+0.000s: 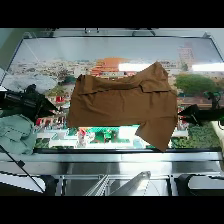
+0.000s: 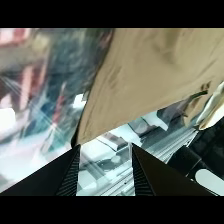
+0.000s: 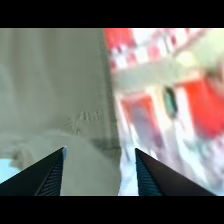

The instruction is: Fold the shirts.

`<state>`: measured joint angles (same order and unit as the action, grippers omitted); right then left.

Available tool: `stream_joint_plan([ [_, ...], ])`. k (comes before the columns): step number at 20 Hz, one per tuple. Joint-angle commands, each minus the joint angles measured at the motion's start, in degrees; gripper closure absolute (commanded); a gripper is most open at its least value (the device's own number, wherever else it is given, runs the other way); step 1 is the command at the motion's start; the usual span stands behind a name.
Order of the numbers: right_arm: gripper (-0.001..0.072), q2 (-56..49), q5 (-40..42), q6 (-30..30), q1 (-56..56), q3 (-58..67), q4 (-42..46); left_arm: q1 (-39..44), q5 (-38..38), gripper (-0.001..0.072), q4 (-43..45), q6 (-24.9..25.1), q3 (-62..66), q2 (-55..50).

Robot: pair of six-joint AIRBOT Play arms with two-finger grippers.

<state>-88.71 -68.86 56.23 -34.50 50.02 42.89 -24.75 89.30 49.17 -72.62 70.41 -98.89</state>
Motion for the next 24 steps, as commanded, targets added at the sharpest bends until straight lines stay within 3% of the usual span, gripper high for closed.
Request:
stream_joint_plan([
  [1, 0.0241, -2.58, 6.58, -0.48, 4.92, -1.86, -0.09, 1.36, -3.37, 0.0368, 0.68, 0.68, -5.66, 1.2],
  [4, 0.032, -3.21, 9.57, -0.76, 8.76, -1.6, -4.46, 3.15, -6.27, 0.0369, 0.83, 0.68, -7.5, 1.2],
  [7, 0.0634, -3.17, 8.79, -1.18, 9.68, -0.9, -6.1, 5.57, -10.21, 0.0368, 0.83, 0.66, -9.16, 1.16],
  [8, 0.0689, -3.1, 8.37, -1.2, 9.68, -0.9, -6.08, 6.8, -11.56, 0.0368, 0.87, 0.63, -9.55, 1.14],
  [10, 0.0689, -3.08, 7.74, -1.42, 9.68, -0.9, -6.1, 9.25, -12.13, 0.0368, 1.16, 0.5, -8.76, -0.17],
  [12, 0.0689, -3.08, 6.4, -1.81, 9.66, -0.9, -6.1, 11.5, -10.75, 0.0368, 5.68, -3.02, -7.28, -2.82],
  [13, 0.0689, -3.06, 5.55, -2.29, 9.66, -0.9, -6.12, 12.5, -9.25, 0.0421, 6.73, -3.08, -5.99, -4.15],
  [16, 0.069, -2.91, 2.89, -2.75, 9.64, -0.9, -6.1, 15.45, -8.72, 0.0422, 4.66, -3.06, -1.84, -6.54],
  [17, 0.069, -2.56, 1.57, -2.99, 9.6, -0.9, -6.05, 16.65, -8.81, 0.0602, 3.82, -2.62, -0.68, -6.97],
  [18, 0.069, -1.84, -0.33, -3.13, 9.57, -0.9, -6.08, 17.66, -7.93, 0.0683, 2.01, -0.28, 0.31, -7.04],
  [20, 0.069, 1.84, -4.5, -3.34, 8.52, -0.81, -6.12, 18.47, -2.75, 0.0684, -5.9, 4.68, 2.16, -5.25],
  [22, 0.069, 8.31, -10.91, -3.74, 5.88, 0.48, -8.74, 17.35, 4.04, 0.0684, -19.93, 9.33, 3.15, 0.07],
  [24, 0.069, 17.11, -18.34, -5.62, 1.51, 3.02, -20.31, 15.43, 10.8, 0.0684, -38.34, 14.16, 3.17, 8.11],
])
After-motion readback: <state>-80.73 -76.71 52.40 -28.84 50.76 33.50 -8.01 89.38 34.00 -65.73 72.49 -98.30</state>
